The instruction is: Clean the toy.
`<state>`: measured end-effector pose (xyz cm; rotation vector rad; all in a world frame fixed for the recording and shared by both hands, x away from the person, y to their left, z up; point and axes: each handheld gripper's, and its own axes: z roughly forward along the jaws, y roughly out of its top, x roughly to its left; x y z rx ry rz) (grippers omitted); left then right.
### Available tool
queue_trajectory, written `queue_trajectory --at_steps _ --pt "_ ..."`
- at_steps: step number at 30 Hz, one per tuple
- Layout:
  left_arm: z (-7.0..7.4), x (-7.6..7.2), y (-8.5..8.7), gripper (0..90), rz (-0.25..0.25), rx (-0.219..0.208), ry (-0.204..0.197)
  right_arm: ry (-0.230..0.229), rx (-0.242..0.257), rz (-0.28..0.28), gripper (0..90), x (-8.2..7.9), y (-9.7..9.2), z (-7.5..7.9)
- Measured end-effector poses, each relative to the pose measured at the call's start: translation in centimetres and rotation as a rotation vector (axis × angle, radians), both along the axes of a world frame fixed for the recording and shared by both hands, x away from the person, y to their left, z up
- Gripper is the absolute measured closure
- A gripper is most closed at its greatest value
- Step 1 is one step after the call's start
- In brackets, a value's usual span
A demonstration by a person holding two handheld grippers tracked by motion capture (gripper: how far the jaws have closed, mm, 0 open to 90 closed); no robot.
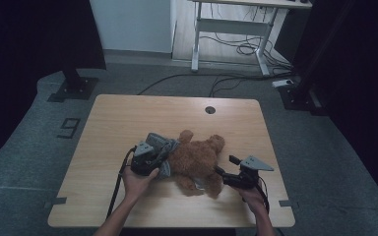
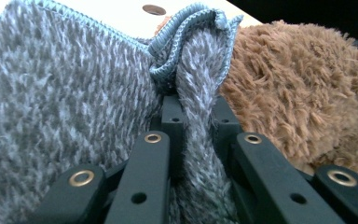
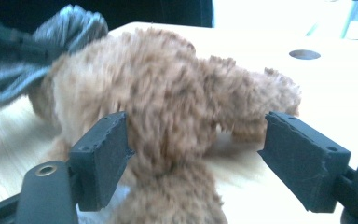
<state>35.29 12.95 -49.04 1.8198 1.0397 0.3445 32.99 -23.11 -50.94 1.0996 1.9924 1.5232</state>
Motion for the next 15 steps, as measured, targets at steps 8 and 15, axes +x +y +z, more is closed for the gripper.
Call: queue_trajectory --at_steps 8,15 --pt "-0.4 -0.7 0.2 79.9 0.007 -0.023 -0.009 0.072 -0.014 0.017 19.0 2.9 3.2 1.7" --pt "-0.6 -1.2 0.4 79.8 -0.003 -0.035 -0.008 0.185 -0.030 0.076 28.2 3.1 4.9 0.1"
